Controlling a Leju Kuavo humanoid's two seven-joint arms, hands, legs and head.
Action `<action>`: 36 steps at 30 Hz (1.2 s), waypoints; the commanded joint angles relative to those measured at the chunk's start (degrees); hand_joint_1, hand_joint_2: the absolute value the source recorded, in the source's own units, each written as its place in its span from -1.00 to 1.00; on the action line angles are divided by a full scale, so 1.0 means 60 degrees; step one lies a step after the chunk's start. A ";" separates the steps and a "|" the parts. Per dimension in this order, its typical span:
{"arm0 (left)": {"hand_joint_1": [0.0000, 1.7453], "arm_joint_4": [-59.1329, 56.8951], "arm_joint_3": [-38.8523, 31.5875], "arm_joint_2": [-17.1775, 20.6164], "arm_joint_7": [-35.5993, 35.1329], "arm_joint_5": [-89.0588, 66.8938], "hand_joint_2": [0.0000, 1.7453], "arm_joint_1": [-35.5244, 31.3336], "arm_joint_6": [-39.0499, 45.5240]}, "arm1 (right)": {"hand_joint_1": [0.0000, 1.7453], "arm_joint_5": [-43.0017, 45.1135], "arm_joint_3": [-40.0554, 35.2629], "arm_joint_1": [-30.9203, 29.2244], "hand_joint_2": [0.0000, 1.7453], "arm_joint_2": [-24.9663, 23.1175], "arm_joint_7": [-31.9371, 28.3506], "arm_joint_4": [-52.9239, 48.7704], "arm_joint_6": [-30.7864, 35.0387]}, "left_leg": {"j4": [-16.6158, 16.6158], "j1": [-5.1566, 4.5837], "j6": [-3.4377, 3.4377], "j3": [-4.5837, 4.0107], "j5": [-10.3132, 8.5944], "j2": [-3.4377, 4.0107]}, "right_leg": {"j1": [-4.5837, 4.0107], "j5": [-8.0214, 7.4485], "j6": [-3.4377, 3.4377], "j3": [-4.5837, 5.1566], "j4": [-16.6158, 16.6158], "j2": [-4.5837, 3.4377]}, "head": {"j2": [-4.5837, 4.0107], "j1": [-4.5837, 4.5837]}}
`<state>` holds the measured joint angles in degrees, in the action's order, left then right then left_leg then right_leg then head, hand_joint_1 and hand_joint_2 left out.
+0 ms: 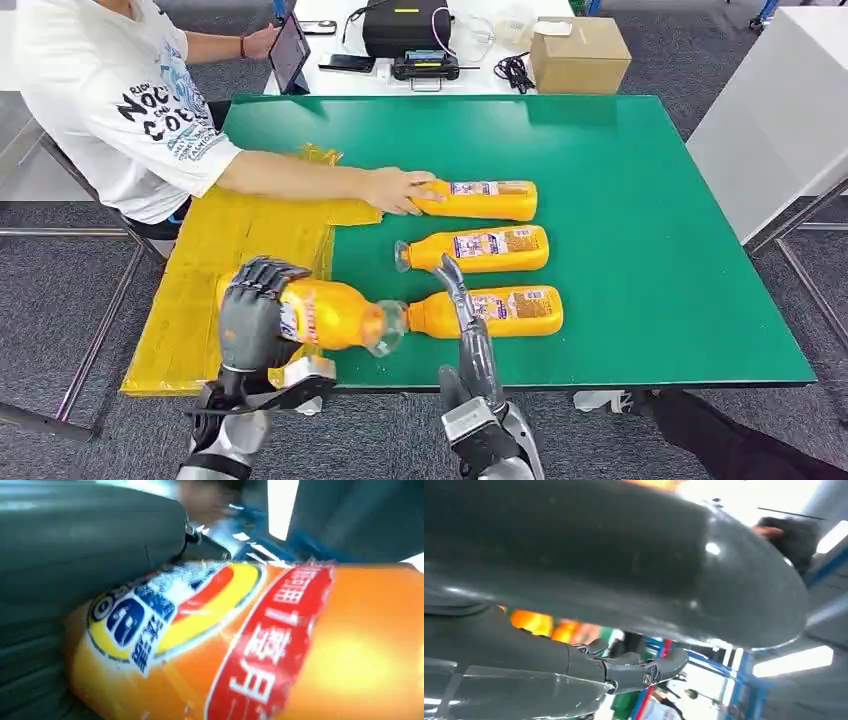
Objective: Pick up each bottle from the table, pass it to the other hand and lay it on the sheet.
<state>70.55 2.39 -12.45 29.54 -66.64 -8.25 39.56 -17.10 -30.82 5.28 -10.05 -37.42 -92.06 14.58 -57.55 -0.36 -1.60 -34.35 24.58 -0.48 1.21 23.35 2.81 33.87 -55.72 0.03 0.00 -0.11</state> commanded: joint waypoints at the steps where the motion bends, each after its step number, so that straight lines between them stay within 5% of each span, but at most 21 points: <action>1: 1.00 -0.5777 0.1340 0.2500 -0.3831 -0.3893 1.00 -0.2794 0.0073 | -1.00 0.0456 0.0574 -0.0219 -1.00 -0.0028 -0.0335 -0.0645 -0.0430 | 0.0020 0.0013 0.0027 0.0048 0.0000 0.0009 | -0.0015 0.0004 -0.0028 -0.0043 0.0015 0.0000 | 0.0000 0.0000; 16: 1.00 -0.7534 0.1784 0.2669 -0.4173 -0.3893 1.00 -0.3716 -0.1086 | -1.00 0.0831 0.0764 -0.0133 -1.00 -0.0092 -0.0373 -0.0835 -0.0977 | 0.0005 0.0021 0.0033 0.0046 -0.0003 0.0012 | -0.0020 -0.0002 -0.0025 -0.0057 0.0009 -0.0013 | 0.0000 0.0000; 23: 1.00 -0.7527 0.0601 0.2300 -0.3460 -0.2690 1.00 -0.3910 -0.1899 | -1.00 0.0787 0.0753 -0.0135 -1.00 -0.0201 -0.0232 -0.0649 -0.1207 | 0.0013 0.0021 0.0049 0.0077 -0.0026 0.0012 | -0.0023 -0.0022 -0.0039 -0.0074 0.0007 -0.0014 | 0.0000 0.0000; 27: 1.00 -0.7512 -0.0173 0.2084 -0.2523 -0.1313 1.00 -0.3909 -0.3552 | -1.00 0.0698 0.0722 -0.0183 -1.00 -0.0230 -0.0125 -0.0442 -0.1417 | 0.0018 0.0027 0.0068 0.0085 -0.0043 0.0010 | -0.0040 -0.0035 -0.0061 -0.0075 0.0007 -0.0008 | 0.0000 0.0000; 28: 0.62 -0.7542 -0.0471 0.2038 -0.2121 -0.0672 1.00 -0.3863 -0.4354 | -1.00 0.0680 0.0701 -0.0234 -1.00 -0.0228 -0.0102 -0.0319 -0.1489 | 0.0017 0.0035 0.0074 0.0084 -0.0043 0.0015 | -0.0049 -0.0039 -0.0072 -0.0076 0.0011 -0.0011 | 0.0000 0.0000; 29: -0.88 -0.7614 -0.0533 0.2065 -0.1977 -0.0308 1.00 -0.3828 -0.5104 | -1.00 0.0785 0.0712 -0.0289 -1.00 -0.0238 -0.0057 -0.0195 -0.1661 | 0.0025 0.0029 0.0073 0.0094 -0.0048 0.0017 | -0.0043 -0.0045 -0.0078 -0.0082 0.0014 -0.0014 | 0.0000 0.0000; 30: -1.00 -0.7706 -0.0600 0.2119 -0.1842 0.0115 1.00 -0.3756 -0.5758 | -1.00 0.0798 0.0729 -0.0358 -1.00 -0.0262 -0.0054 -0.0026 -0.1701 | 0.0027 0.0027 0.0070 0.0104 -0.0047 0.0023 | -0.0040 -0.0043 -0.0075 -0.0091 0.0014 -0.0020 | 0.0000 0.0000; 36: -1.00 -0.7805 -0.1053 0.2180 -0.1222 0.1381 1.00 -0.3464 -0.6692 | -1.00 0.0812 0.0652 -0.0525 -1.00 -0.0278 -0.0116 0.0350 -0.1811 | 0.0032 0.0028 0.0066 0.0125 -0.0040 0.0036 | -0.0034 -0.0040 -0.0071 -0.0118 0.0015 -0.0036 | 0.0000 0.0004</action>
<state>29.92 2.16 1.18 19.32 -65.02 -33.17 5.35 -12.50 -27.43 4.93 -11.96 -37.97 -96.28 4.30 -57.49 -0.20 -1.25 -33.86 24.28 -0.53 1.02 23.12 2.44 33.33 -55.76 0.07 0.00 -0.09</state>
